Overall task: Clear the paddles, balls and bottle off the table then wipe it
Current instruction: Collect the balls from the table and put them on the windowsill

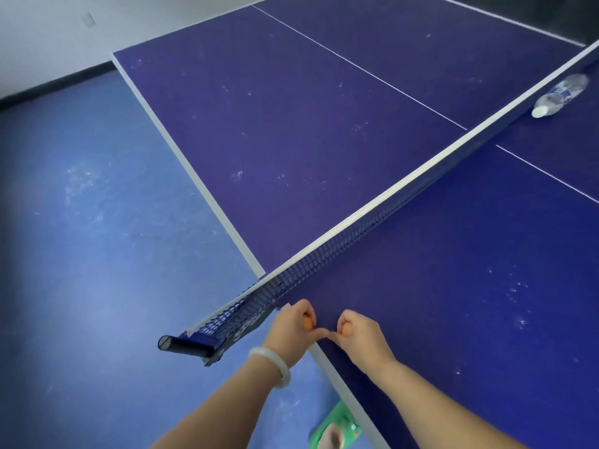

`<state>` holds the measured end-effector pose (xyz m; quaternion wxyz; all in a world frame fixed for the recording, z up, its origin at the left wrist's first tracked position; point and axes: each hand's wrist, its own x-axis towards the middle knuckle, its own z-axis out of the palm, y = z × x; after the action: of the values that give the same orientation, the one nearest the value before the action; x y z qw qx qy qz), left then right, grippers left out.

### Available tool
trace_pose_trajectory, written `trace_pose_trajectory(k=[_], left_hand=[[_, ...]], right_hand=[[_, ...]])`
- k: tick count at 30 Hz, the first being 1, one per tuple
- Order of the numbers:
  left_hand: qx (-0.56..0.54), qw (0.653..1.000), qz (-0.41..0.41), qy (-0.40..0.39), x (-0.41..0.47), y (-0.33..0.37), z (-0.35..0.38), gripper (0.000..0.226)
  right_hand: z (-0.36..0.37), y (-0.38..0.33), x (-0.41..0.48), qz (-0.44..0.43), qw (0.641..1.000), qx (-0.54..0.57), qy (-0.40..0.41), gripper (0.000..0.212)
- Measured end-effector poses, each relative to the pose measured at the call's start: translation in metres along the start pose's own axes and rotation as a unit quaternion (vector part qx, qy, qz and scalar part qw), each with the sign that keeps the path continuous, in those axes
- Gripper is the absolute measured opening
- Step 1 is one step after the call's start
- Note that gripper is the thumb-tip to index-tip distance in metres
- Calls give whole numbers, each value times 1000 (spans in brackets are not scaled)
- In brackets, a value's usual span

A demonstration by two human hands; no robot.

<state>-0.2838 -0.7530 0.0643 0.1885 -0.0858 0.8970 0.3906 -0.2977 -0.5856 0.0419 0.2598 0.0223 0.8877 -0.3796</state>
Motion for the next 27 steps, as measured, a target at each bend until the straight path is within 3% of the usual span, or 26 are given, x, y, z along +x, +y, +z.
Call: trace_pose_trajectory(k=[7,13,20,24,27], left_hand=[[21,999,24,-29,-68,-85,-46,28],[41,998,-41,-24,-154,-207,-123,22],[1,977,-183,108,-246,-338,-225,24],[-31,964,-216,149,-262,-383,-263,15],[-64,953,-240,171,-258,-407,-293,24]], right_hand=[[79,-49,-34,-16,997,-47,-61,39],[200,-133,-69,-58,987,-100,-115,33],[333,-249,-97,-112,976,-98,-161,31],[374,-310,-89,-137,970,-101,-176,23],[400,-354,-74,-161,960,-106,-203,17]])
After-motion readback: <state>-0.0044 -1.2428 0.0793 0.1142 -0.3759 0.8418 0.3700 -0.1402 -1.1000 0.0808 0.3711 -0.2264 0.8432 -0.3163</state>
